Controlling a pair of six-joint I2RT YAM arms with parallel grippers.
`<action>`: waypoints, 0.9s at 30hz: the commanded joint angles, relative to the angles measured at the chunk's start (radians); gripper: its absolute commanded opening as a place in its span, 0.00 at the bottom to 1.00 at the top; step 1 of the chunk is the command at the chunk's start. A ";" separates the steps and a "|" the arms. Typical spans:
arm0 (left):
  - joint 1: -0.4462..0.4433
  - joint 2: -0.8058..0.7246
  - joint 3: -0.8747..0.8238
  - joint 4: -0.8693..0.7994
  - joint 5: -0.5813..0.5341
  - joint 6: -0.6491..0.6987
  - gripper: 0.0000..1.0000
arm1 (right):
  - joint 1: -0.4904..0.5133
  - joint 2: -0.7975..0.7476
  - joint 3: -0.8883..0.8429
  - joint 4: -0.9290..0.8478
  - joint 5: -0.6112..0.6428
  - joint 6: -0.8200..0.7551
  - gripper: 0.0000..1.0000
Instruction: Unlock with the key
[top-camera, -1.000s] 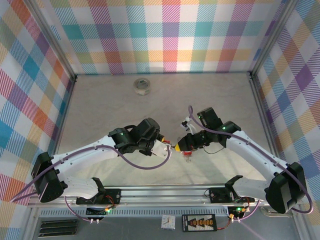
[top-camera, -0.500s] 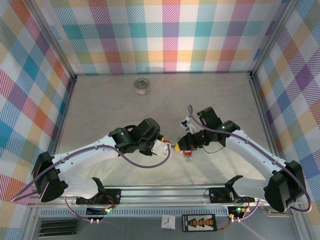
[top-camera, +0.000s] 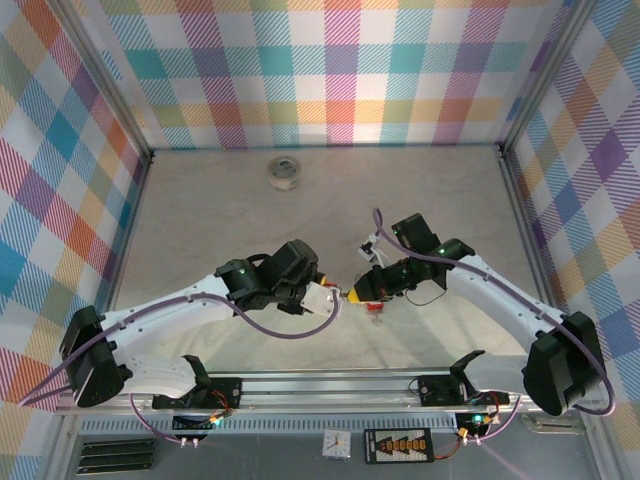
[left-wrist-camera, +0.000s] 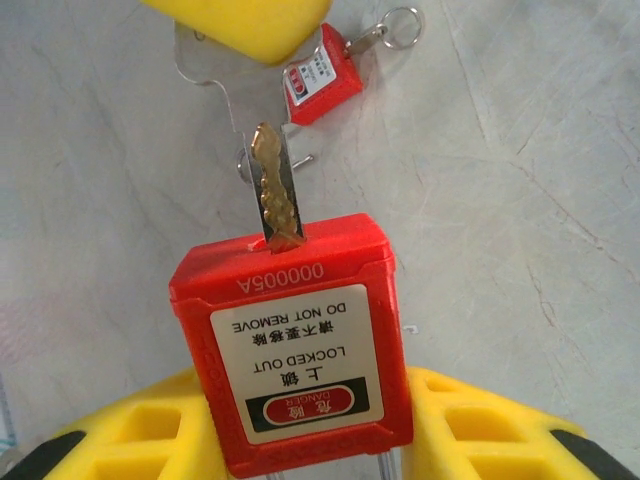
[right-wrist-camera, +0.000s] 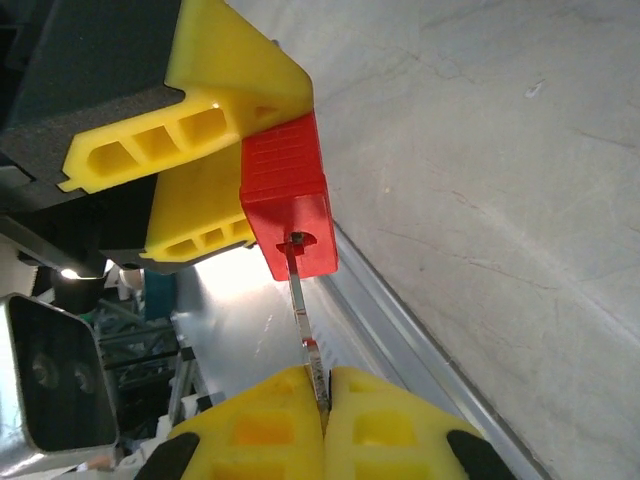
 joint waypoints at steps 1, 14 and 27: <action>-0.043 -0.053 -0.022 0.164 0.023 0.025 0.00 | 0.000 0.030 0.026 0.090 -0.078 0.046 0.00; -0.047 -0.054 0.047 0.032 0.151 -0.067 0.00 | 0.026 0.029 0.045 -0.020 0.069 -0.125 0.00; -0.048 -0.039 0.064 0.082 0.214 -0.148 0.00 | 0.067 -0.029 -0.003 0.143 0.086 -0.049 0.00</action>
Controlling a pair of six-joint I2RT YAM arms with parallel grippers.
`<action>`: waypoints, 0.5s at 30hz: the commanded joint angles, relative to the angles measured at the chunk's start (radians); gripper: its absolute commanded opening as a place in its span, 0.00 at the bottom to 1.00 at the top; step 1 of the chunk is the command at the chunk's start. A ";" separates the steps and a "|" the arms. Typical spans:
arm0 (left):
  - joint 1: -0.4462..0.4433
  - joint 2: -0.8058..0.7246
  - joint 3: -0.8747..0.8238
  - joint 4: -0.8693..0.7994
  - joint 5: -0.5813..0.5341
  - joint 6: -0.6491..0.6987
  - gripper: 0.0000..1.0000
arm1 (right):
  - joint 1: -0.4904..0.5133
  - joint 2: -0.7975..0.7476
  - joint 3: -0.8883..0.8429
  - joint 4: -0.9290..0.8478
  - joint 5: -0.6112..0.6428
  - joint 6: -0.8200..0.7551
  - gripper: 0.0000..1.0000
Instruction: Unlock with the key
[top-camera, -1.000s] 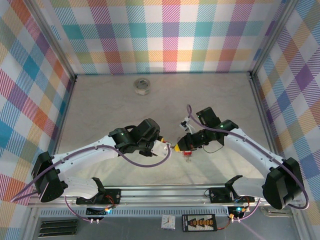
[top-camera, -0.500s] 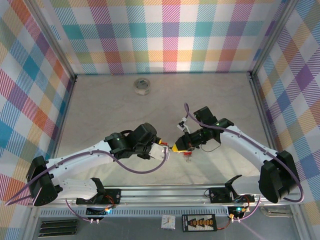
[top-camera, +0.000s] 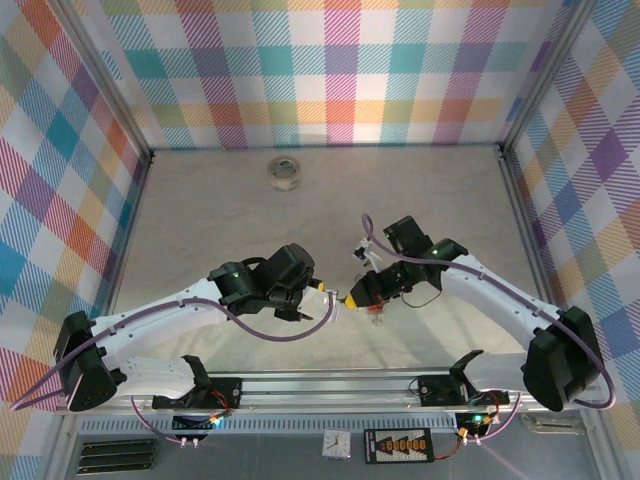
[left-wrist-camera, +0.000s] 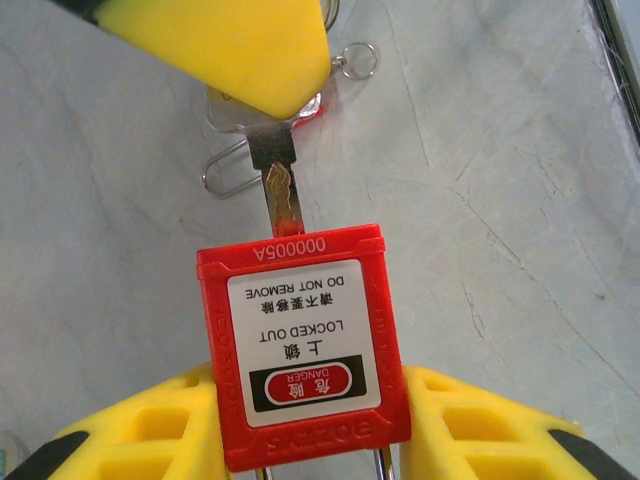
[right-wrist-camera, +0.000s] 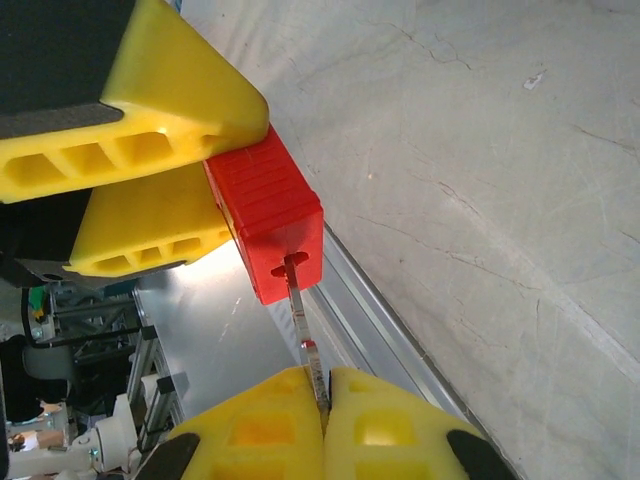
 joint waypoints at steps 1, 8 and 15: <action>-0.030 -0.004 0.054 0.147 0.159 -0.053 0.00 | 0.009 -0.049 -0.024 0.168 0.011 0.033 0.00; 0.002 -0.043 0.006 0.186 0.236 -0.151 0.00 | 0.010 -0.142 -0.074 0.195 0.006 0.014 0.00; 0.027 -0.056 -0.019 0.232 0.311 -0.192 0.00 | 0.012 -0.163 -0.062 0.166 -0.009 -0.027 0.00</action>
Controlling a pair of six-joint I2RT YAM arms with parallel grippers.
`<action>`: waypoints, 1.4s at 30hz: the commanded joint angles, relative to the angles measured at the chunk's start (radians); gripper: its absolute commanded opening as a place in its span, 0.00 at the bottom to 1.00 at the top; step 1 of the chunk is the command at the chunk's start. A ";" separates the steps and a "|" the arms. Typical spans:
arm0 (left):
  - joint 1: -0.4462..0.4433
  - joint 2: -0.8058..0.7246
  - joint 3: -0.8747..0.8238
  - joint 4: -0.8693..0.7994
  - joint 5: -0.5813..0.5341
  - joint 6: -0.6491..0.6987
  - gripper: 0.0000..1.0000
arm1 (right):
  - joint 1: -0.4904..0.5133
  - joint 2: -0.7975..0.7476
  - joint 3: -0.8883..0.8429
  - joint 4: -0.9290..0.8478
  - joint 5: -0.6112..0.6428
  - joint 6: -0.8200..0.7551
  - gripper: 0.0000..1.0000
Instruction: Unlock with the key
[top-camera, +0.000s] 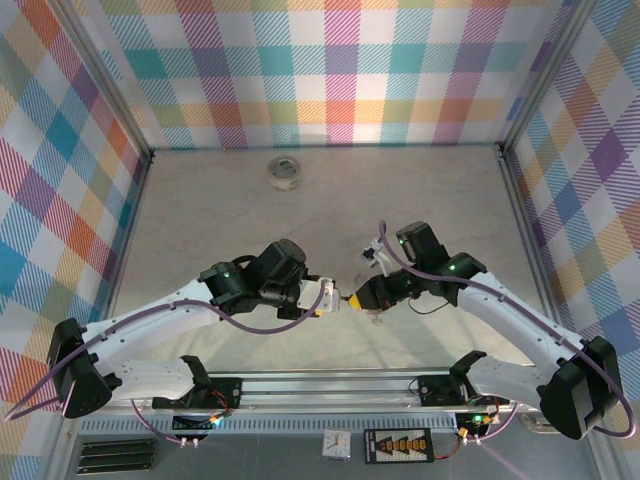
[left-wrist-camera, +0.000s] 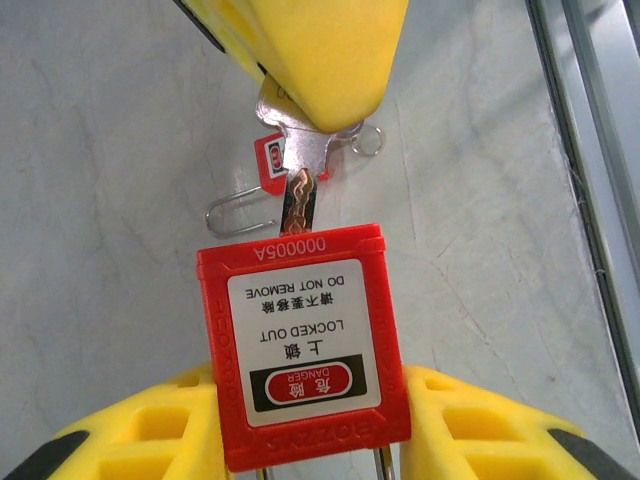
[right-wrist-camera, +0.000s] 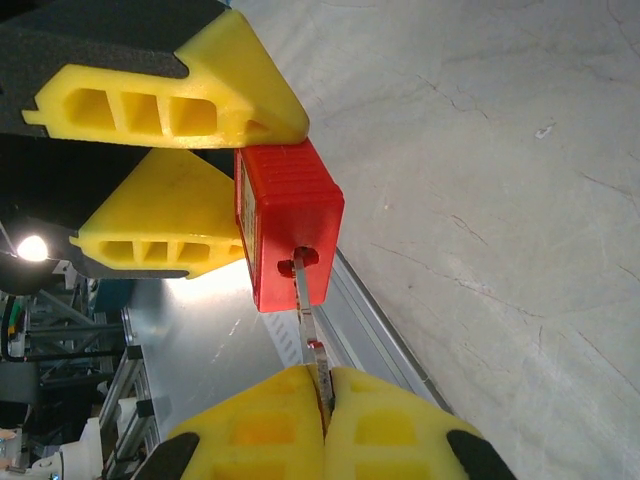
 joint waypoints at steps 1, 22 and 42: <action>-0.009 -0.007 0.003 0.170 0.195 -0.034 0.00 | 0.012 -0.009 0.017 0.081 -0.024 -0.052 0.00; -0.057 -0.045 -0.064 0.232 0.071 0.156 0.00 | -0.045 0.185 0.095 0.058 -0.194 0.045 0.00; -0.079 0.013 0.036 0.128 0.215 0.136 0.00 | 0.054 0.167 0.100 0.024 0.008 -0.179 0.00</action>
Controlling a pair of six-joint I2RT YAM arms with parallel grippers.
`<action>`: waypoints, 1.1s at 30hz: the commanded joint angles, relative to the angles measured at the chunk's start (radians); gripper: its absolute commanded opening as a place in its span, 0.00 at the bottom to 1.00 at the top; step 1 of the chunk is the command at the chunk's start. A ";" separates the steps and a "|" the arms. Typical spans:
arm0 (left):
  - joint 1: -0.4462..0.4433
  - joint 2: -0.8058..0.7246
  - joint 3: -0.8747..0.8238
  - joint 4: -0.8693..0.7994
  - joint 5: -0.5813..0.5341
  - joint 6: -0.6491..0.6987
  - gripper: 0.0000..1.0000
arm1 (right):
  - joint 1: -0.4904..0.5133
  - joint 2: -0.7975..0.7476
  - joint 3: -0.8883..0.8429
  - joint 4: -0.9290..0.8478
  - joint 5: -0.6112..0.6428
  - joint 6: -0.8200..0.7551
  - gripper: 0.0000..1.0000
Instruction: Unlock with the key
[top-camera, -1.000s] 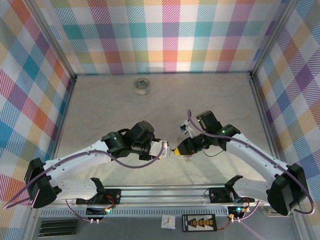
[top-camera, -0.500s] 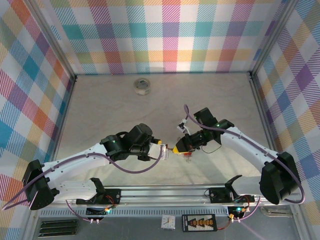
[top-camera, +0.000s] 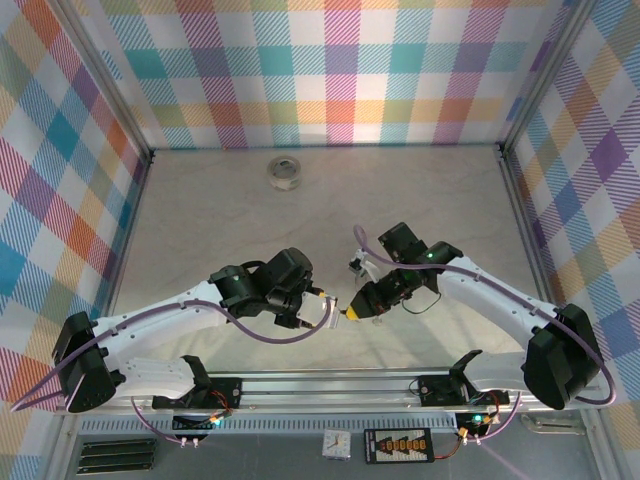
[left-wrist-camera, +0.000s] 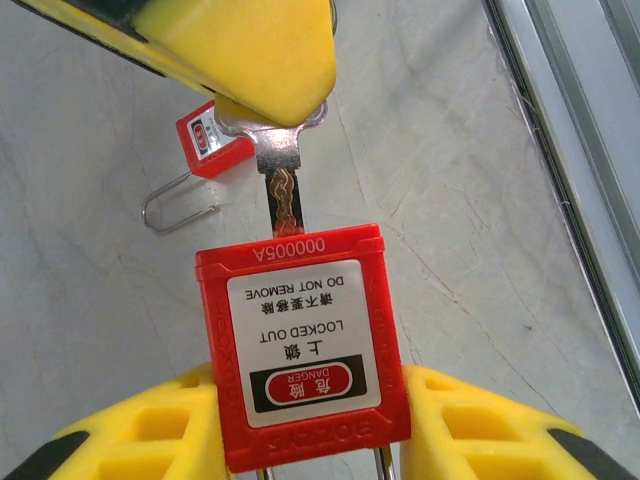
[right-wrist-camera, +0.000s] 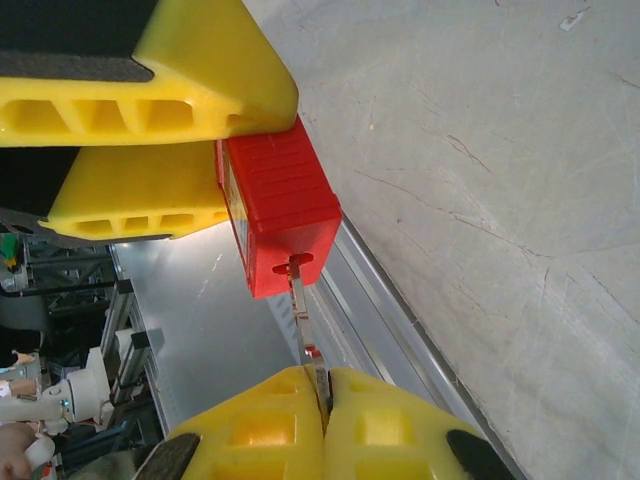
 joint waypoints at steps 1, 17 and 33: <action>-0.048 -0.028 0.065 0.176 0.222 -0.011 0.00 | 0.010 -0.009 0.023 0.196 -0.001 -0.033 0.00; -0.086 -0.090 -0.057 0.426 0.117 -0.073 0.00 | 0.009 0.043 -0.012 0.386 -0.144 0.305 0.00; -0.086 -0.017 0.039 0.244 0.282 -0.054 0.00 | 0.042 -0.051 -0.029 0.241 0.064 -0.106 0.00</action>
